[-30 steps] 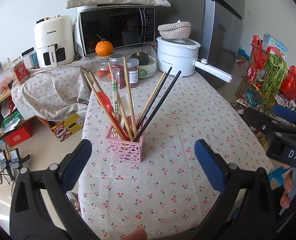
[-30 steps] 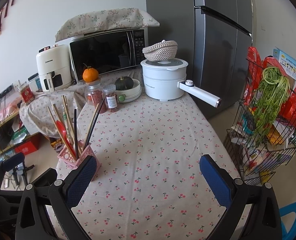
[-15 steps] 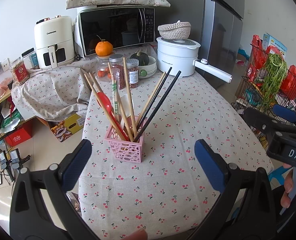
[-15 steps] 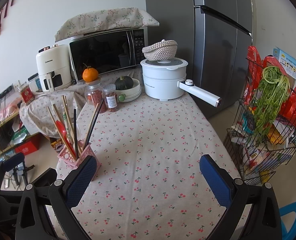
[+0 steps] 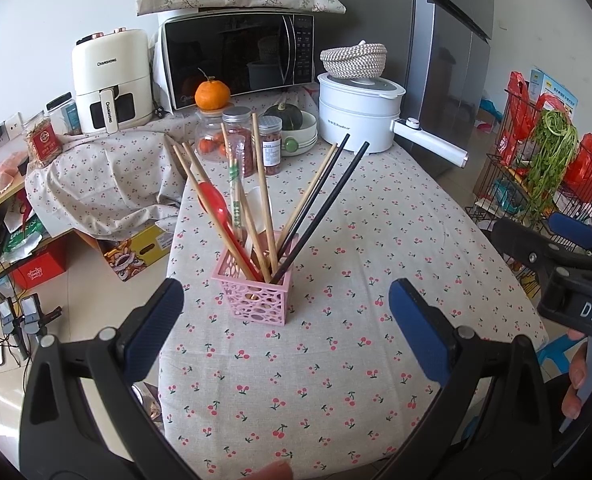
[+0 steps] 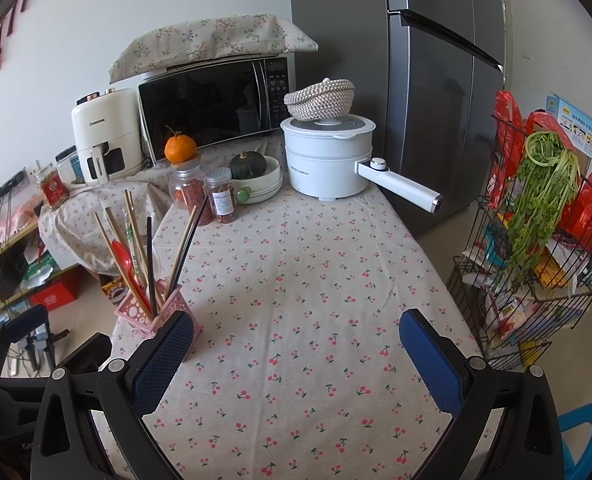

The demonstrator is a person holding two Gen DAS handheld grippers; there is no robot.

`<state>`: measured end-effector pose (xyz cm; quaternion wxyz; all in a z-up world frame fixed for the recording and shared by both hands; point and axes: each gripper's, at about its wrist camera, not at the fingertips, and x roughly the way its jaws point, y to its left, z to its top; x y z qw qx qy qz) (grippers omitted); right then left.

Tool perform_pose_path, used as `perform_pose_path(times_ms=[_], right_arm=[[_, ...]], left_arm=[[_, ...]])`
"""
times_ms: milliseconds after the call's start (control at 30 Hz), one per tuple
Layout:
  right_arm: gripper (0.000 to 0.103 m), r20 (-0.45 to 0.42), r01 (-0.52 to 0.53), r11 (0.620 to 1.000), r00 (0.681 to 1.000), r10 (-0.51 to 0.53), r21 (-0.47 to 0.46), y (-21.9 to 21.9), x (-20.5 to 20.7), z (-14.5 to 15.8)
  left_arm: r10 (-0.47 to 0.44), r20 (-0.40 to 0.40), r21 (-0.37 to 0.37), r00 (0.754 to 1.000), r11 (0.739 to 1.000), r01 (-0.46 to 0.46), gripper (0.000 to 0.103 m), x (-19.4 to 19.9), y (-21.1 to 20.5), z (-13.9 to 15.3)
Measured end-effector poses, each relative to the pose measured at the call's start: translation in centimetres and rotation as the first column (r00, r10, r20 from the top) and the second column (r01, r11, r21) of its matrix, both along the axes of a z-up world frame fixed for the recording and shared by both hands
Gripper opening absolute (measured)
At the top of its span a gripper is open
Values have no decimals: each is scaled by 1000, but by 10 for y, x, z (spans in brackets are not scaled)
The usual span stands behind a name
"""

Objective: Organize utensils

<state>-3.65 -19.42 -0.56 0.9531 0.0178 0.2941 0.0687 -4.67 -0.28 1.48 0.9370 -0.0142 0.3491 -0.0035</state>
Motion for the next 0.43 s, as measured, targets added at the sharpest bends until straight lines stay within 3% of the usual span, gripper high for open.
perform_pose_path(times_ms=[333, 433], right_arm=[[103, -1, 0, 1000, 1000, 0, 1, 0, 0, 0], [103, -2, 0, 1000, 1000, 0, 1, 0, 0, 0]], left_arm=[[-3, -8, -8, 1000, 1000, 3, 102, 1, 0, -1], [-19, -14, -52, 1000, 998, 18, 102, 1, 4, -1]])
